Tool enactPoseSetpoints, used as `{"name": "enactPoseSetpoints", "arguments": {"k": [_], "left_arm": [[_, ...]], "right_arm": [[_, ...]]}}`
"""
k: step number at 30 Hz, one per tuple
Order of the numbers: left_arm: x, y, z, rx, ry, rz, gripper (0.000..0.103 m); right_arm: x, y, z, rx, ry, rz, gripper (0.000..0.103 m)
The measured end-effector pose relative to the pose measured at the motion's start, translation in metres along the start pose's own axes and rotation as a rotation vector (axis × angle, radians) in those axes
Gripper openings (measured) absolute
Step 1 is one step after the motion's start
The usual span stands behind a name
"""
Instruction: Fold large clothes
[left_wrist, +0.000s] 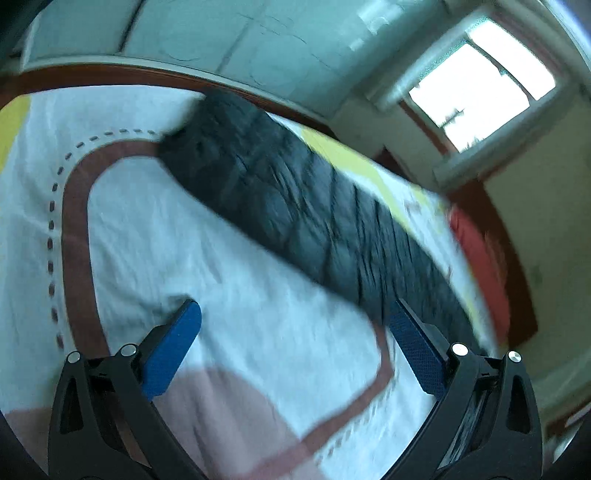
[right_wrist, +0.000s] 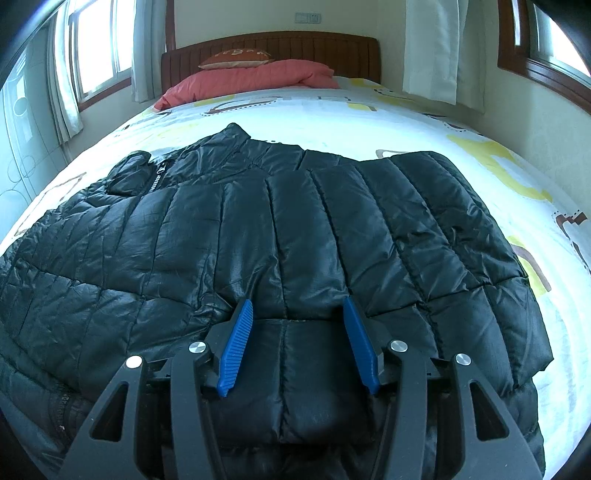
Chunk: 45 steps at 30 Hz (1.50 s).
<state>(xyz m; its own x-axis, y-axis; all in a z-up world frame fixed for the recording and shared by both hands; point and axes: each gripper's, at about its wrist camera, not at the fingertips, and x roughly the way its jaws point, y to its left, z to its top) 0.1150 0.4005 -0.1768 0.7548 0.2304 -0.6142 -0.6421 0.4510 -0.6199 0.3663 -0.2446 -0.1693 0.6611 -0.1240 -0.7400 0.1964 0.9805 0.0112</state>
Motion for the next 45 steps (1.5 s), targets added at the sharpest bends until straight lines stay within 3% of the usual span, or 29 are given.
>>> {"name": "enactPoseSetpoints", "arguments": {"k": [6,8,10,12,14,18,21,23,26,28,29,31,34,36,38,40,42,45], "left_arm": [[0.009,0.018,0.032,-0.113,-0.084,-0.022,0.098],[0.012,0.025,0.041,-0.167,-0.099,-0.054,0.079],[0.011,0.029,0.040,-0.210,-0.109,-0.066,0.070],[0.010,0.027,0.040,-0.180,-0.100,-0.096,0.069],[0.012,0.024,0.042,-0.152,-0.090,-0.075,0.069],[0.023,0.027,0.060,-0.201,-0.094,-0.060,0.066],[0.028,0.026,0.058,-0.221,-0.087,-0.108,0.044],[0.037,0.028,0.054,-0.247,-0.037,-0.119,0.026],[0.021,0.033,0.046,-0.285,-0.042,-0.082,0.026],[0.008,0.030,0.045,-0.217,-0.099,-0.006,0.042],[0.007,0.031,0.046,-0.192,-0.109,-0.007,0.047],[0.015,0.032,0.050,-0.187,-0.108,-0.003,0.047],[0.027,0.019,0.062,-0.162,-0.144,0.003,0.063],[0.035,0.010,0.068,-0.128,-0.155,0.029,0.062],[0.038,0.006,0.069,-0.101,-0.161,0.063,0.027],[0.043,0.005,0.067,-0.087,-0.129,0.036,0.008],[0.041,-0.001,0.064,-0.043,-0.144,0.067,0.006],[0.028,-0.035,0.053,0.107,-0.204,0.066,0.005]], "right_arm": [[0.000,-0.001,0.000,-0.002,0.000,-0.001,0.052],[0.000,0.000,0.000,-0.002,-0.002,-0.003,0.052],[0.000,0.000,0.001,-0.003,-0.002,-0.005,0.052],[-0.001,0.001,0.001,-0.002,-0.004,-0.008,0.052],[0.000,0.001,0.001,-0.003,-0.004,-0.007,0.053],[0.000,0.001,0.000,-0.002,-0.005,-0.009,0.053],[0.000,0.001,0.000,-0.002,-0.005,-0.008,0.053],[0.000,0.001,0.001,-0.003,-0.006,-0.009,0.053],[0.000,0.001,0.001,-0.002,-0.006,-0.010,0.053],[0.000,0.001,0.001,-0.003,-0.006,-0.011,0.053],[0.000,0.001,0.001,-0.003,-0.007,-0.011,0.053],[0.000,0.001,0.001,-0.002,-0.007,-0.011,0.053],[0.000,0.001,0.001,-0.002,-0.007,-0.011,0.054],[-0.001,0.001,0.001,-0.001,-0.008,-0.011,0.054],[-0.001,0.001,0.001,-0.001,-0.008,-0.014,0.054],[-0.001,0.001,0.001,-0.001,-0.008,-0.013,0.054],[-0.001,0.001,0.001,-0.001,-0.009,-0.013,0.054],[-0.001,0.001,0.001,0.000,-0.009,-0.014,0.054]]}}
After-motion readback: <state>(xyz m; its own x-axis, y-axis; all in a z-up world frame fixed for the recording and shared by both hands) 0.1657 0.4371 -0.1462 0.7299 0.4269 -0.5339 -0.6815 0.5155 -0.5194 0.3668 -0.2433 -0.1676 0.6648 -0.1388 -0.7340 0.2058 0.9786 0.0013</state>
